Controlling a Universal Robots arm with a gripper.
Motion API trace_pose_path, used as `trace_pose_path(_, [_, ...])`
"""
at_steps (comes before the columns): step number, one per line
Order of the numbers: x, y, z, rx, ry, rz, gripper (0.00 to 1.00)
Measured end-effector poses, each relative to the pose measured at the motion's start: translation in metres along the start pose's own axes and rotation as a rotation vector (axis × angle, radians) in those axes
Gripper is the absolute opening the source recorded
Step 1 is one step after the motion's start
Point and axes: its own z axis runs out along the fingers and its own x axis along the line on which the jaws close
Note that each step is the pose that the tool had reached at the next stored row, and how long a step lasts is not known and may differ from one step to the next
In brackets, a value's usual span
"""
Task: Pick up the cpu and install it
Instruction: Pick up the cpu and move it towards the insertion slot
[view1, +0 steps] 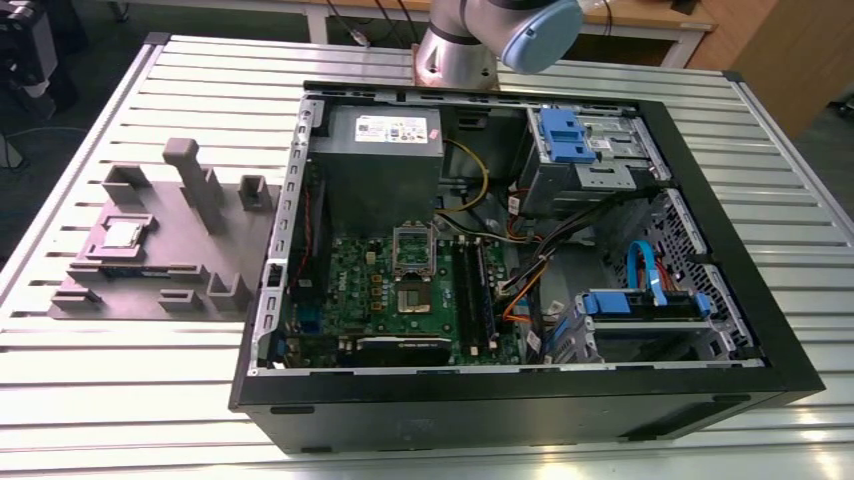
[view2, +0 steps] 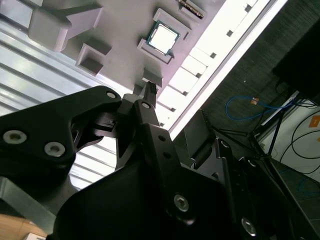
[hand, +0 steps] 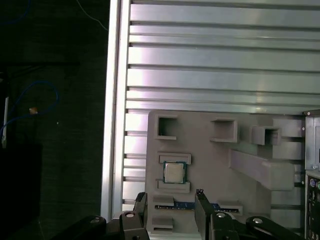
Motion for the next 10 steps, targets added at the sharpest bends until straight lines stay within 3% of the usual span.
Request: trace_pose_path(10, [0.0, -0.0002, 0.0051, 0.0, 0.0001, 0.0, 0.5])
